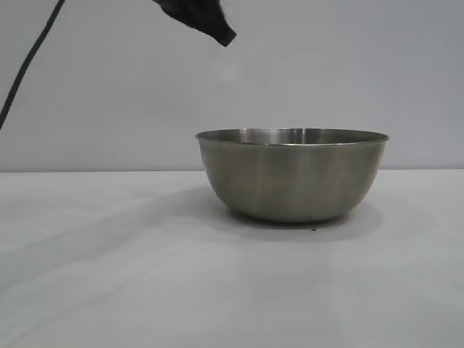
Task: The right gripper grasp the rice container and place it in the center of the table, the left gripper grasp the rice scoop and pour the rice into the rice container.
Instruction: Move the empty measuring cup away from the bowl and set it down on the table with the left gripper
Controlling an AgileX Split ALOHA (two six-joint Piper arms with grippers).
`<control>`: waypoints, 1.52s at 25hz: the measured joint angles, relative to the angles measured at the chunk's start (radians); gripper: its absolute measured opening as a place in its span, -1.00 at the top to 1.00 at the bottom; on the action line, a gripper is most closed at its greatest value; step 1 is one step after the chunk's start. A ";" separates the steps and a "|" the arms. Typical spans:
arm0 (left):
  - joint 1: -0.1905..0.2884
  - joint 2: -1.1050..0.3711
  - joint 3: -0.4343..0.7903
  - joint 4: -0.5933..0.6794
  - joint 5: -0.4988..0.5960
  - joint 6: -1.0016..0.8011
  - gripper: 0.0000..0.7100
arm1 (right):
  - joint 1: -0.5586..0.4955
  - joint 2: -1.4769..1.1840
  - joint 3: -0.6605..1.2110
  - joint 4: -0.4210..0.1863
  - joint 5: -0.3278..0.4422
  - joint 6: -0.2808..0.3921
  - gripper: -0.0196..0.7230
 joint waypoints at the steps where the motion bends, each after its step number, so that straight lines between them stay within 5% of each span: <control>1: 0.012 -0.002 0.025 0.024 -0.002 -0.063 1.00 | 0.000 0.000 0.000 0.000 0.000 0.000 -0.32; 8: 0.140 -0.026 0.265 0.367 -0.126 -0.546 1.00 | 0.000 0.000 0.000 0.000 0.000 0.000 -0.32; 14: 0.196 -0.053 0.447 0.523 -0.305 -0.630 1.00 | 0.000 0.000 0.000 0.000 0.000 0.000 -0.32; 26: 0.198 -0.013 0.617 0.456 -0.553 -0.673 1.00 | 0.000 0.000 0.000 0.000 0.000 0.000 -0.32; 38: 0.198 0.036 0.627 0.327 -0.573 -0.546 1.00 | 0.000 0.000 0.000 0.000 0.000 0.000 -0.32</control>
